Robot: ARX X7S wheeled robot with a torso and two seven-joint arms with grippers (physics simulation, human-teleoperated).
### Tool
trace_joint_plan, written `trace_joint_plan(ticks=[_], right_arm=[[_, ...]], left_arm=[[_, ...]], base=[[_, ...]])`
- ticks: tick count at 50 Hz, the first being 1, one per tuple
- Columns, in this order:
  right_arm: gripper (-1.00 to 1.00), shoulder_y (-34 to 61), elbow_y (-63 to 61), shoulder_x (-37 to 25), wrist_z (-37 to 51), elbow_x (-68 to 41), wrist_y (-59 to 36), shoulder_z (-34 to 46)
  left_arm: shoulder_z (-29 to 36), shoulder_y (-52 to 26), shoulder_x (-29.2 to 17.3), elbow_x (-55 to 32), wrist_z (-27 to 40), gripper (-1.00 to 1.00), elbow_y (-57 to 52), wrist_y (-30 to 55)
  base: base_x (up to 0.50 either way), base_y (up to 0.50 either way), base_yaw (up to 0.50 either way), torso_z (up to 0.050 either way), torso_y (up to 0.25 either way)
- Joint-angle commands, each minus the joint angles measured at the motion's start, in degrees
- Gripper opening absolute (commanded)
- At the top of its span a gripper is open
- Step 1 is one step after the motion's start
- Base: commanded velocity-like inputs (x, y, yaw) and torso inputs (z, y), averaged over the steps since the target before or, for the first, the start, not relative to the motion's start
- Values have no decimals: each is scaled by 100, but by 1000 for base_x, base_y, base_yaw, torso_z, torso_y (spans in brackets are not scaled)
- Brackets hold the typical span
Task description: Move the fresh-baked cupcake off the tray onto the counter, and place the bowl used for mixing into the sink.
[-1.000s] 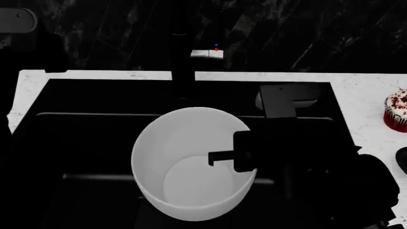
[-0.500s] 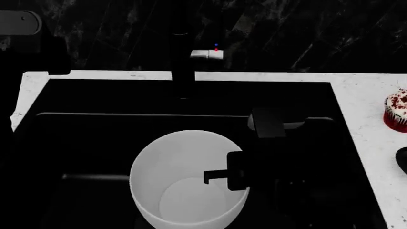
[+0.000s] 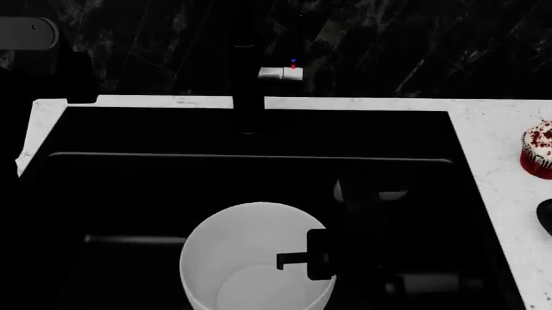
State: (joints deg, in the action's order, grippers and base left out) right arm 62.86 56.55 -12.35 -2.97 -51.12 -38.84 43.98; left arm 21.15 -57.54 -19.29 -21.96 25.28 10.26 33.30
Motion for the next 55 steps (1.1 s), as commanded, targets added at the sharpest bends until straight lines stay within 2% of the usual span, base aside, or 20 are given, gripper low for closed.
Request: trace_joint_plan(ticks=[1, 10, 16, 40, 55], right_arm=[[-100, 88, 707, 263, -379, 177, 354, 29], [-100, 271, 1799, 646, -865, 396, 817, 109], [-100, 222, 1837, 679, -903, 671, 791, -169], [-100, -41, 1841, 893, -1240, 3317, 538, -2675], [-100, -220, 1841, 1002, -1370, 4320, 510, -3566]], left_arm=[[-50, -14, 4, -46, -72, 100, -3, -6], [-32, -26, 11, -51, -69, 100, 4, 4], [-14, -54, 20, -44, -73, 100, 35, 4], [-14, -11, 1, -79, -65, 100, 24, -15], [-6, 4, -12, -92, -56, 100, 8, -28]], base=[[0, 0, 0, 0, 0], [0, 0, 0, 0, 1], [0, 0, 0, 0, 0], [0, 0, 0, 0, 0], [0, 0, 0, 0, 1]])
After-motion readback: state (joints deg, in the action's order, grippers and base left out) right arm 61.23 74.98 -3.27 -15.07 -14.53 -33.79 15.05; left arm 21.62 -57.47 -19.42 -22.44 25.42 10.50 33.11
